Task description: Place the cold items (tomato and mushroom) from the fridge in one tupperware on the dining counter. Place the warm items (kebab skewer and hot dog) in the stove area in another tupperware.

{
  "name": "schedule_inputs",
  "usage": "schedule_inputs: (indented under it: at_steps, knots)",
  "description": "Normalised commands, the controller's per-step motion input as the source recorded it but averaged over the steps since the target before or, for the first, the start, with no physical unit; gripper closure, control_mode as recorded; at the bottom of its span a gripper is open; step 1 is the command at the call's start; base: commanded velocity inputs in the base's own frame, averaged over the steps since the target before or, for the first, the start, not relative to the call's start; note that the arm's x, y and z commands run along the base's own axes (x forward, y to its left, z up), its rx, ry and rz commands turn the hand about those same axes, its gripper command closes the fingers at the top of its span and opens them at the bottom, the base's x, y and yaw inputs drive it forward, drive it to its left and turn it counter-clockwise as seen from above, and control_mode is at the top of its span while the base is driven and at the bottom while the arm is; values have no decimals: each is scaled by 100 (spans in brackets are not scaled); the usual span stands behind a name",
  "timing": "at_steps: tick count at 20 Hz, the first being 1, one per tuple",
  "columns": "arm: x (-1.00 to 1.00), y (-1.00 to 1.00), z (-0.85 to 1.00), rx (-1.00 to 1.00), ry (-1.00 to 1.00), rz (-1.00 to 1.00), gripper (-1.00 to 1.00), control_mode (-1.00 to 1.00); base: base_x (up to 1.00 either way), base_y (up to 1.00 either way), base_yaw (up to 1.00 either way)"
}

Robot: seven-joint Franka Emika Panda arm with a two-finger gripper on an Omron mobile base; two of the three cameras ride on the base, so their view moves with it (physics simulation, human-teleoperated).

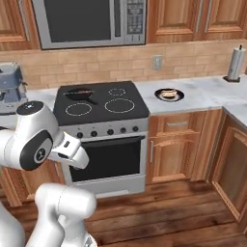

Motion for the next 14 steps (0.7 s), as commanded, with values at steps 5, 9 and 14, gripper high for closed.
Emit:
schedule_inputs:
  at_steps: [5,9,14]
  knots:
    - [0,0,0,0,0,0,-100,100,90,-94,19]
    - [0,0,0,0,0,0,-100,100,87,-82,22]
    - [0,0,0,0,0,0,-100,100,72,-62,27]
